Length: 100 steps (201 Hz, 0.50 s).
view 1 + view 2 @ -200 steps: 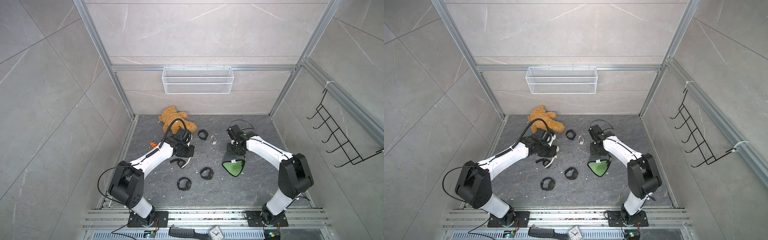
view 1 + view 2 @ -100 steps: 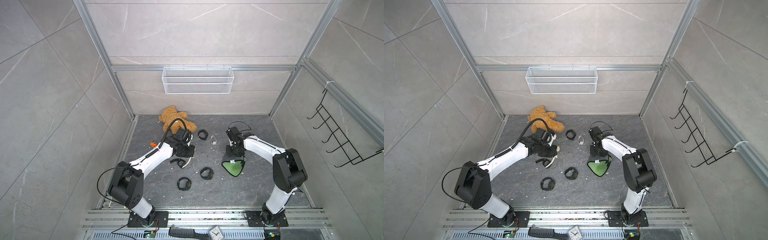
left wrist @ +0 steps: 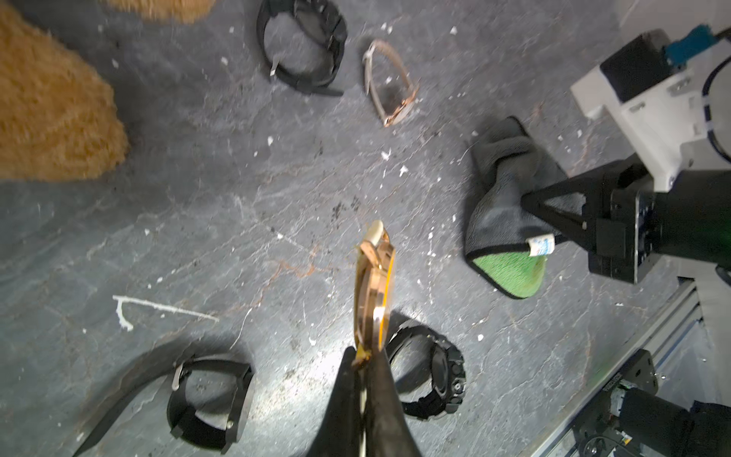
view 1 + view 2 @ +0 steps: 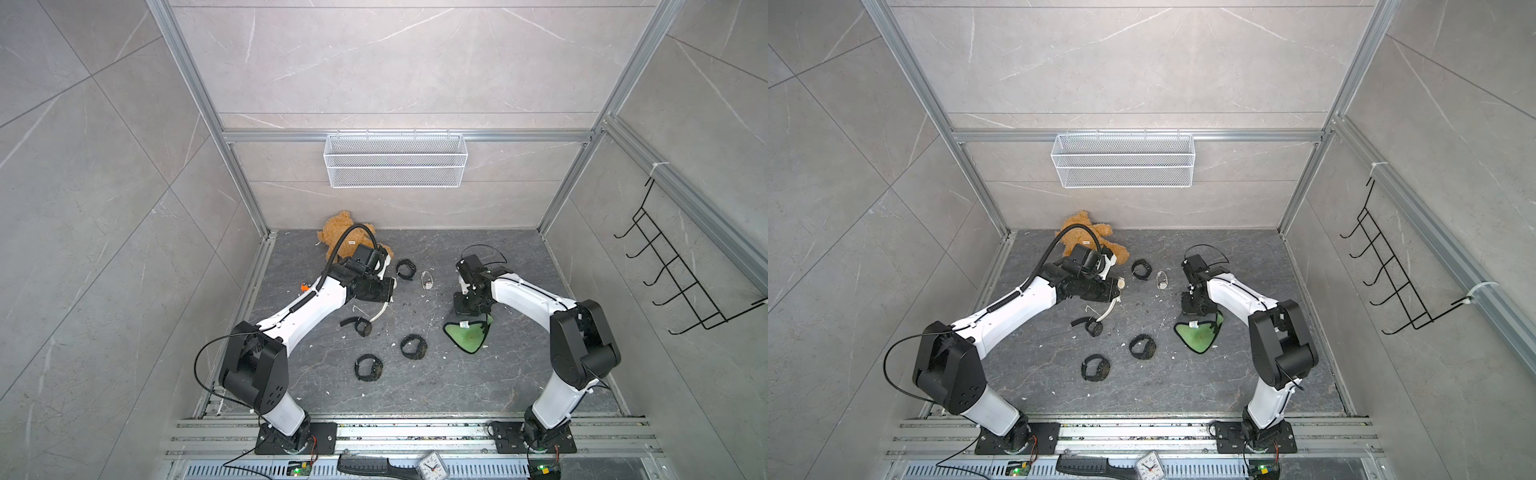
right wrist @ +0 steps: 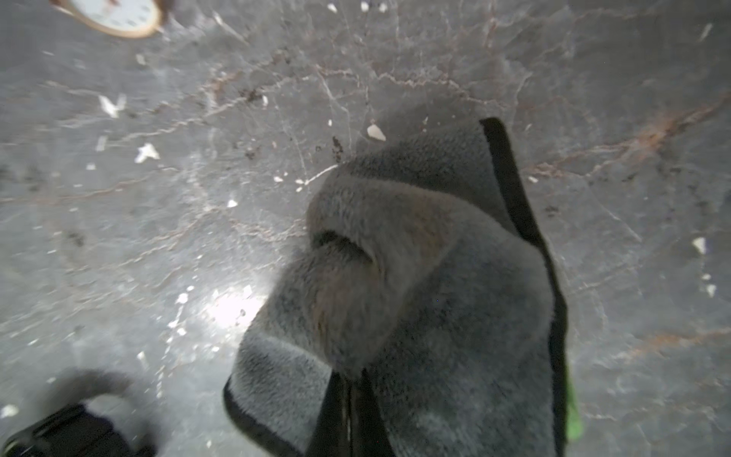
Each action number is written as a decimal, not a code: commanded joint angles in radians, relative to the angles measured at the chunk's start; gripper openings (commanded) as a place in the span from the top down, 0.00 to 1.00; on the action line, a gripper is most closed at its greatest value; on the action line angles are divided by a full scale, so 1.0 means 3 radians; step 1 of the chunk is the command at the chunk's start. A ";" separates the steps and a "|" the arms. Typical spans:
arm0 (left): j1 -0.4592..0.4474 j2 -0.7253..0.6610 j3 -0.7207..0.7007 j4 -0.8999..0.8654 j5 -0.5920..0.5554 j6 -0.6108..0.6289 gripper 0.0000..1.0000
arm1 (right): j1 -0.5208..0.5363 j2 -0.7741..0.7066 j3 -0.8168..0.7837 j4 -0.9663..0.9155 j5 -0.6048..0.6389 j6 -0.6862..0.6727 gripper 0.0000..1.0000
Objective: Wipe the watch dial
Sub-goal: Pick up the cleaning item at the center of the board.
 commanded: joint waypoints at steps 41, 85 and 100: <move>0.0000 0.0105 0.0490 -0.0057 0.0261 0.0119 1.00 | -0.0018 -0.0847 0.0097 -0.0077 -0.0706 -0.0008 1.00; -0.0120 0.0249 0.0849 -0.0058 0.0335 0.0207 1.00 | -0.0017 -0.1148 0.0178 -0.0067 -0.1036 0.0036 1.00; -0.0184 0.0322 0.0962 -0.0050 0.0393 0.0249 1.00 | -0.0017 -0.1244 0.0187 -0.0073 -0.1123 0.0038 1.00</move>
